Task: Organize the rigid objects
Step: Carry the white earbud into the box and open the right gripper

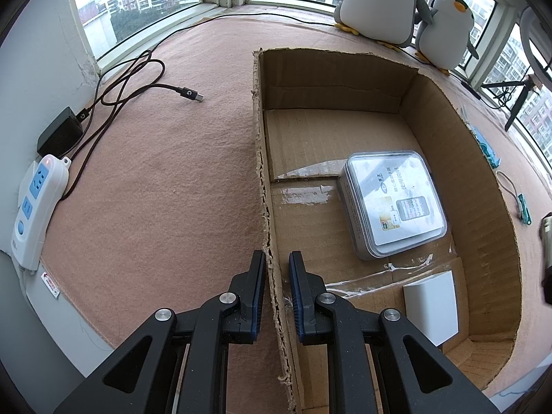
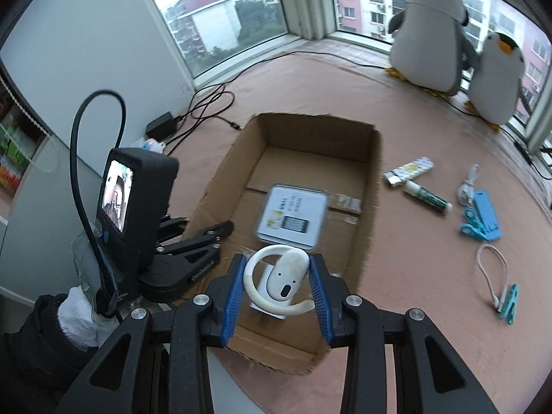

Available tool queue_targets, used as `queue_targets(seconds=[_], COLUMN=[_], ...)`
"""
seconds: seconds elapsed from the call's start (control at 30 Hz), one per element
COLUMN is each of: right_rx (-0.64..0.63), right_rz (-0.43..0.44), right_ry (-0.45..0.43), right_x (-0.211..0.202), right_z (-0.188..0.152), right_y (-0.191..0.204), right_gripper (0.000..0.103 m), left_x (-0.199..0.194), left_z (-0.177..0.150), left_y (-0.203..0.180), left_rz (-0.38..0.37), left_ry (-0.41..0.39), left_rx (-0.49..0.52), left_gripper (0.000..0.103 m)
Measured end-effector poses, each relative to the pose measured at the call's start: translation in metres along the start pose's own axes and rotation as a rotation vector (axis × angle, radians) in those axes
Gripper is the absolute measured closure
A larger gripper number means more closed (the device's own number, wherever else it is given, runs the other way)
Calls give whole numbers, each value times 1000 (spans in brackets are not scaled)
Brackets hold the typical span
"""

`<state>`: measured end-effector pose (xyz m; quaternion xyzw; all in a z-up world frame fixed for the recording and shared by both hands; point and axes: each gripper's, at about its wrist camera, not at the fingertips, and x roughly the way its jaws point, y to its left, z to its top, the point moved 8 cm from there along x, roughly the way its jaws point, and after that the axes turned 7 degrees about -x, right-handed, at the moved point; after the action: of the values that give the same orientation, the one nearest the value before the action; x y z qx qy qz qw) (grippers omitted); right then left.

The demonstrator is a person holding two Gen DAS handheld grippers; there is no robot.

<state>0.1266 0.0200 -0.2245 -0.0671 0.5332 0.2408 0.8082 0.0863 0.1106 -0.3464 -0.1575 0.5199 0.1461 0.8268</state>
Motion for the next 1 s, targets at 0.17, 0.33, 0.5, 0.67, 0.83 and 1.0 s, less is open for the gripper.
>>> queue_targets(seconds=[0.17, 0.33, 0.5, 0.67, 0.83, 1.0], right_rx=[-11, -9, 7, 15, 11, 19], right_rz=[14, 20, 46, 47, 47, 42], right_ry=[29, 45, 54, 53, 48, 42], right_x=[17, 27, 33, 34, 31, 29], right_z=[0, 2, 3, 3, 4, 4], right_y=[7, 9, 9, 8, 8, 5], right_gripper=[69, 69, 68, 58, 58, 58], left_x=[0, 0, 0, 0, 1, 0], left_z=[0, 1, 1, 1, 1, 1], left_y=[1, 2, 3, 3, 4, 4], left_rz=[-3, -4, -3, -2, -2, -3], left_ry=[0, 0, 0, 1, 1, 1], left_rx=[-1, -1, 1, 4, 5, 5], left_gripper=[88, 88, 88, 88, 88, 88])
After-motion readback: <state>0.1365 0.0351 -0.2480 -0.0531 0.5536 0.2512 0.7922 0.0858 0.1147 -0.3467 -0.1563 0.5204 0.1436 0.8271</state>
